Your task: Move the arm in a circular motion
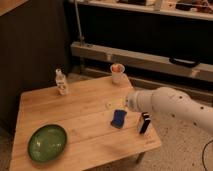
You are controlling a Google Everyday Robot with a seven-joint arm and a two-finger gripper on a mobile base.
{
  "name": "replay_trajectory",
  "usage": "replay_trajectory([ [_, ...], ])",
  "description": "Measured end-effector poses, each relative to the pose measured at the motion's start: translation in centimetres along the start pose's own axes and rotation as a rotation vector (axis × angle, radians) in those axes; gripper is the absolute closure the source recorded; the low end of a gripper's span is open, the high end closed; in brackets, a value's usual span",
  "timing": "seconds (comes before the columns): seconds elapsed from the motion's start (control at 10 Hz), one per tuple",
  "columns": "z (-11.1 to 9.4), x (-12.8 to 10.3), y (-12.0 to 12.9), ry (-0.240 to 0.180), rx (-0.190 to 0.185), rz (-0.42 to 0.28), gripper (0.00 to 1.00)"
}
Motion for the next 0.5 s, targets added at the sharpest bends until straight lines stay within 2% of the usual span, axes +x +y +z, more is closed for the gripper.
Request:
replay_trajectory([
  [0.2,-0.4,-0.1,-5.4,0.012,0.056,-0.082,0.20],
  [0.3,0.0,0.2,-9.3,0.020,0.107,-0.149,0.20],
  [0.4,0.3,0.7,-12.1,0.028,0.145,-0.197,0.20],
  [0.5,0.6,1.7,-16.4,0.045,0.199,-0.276,0.20],
])
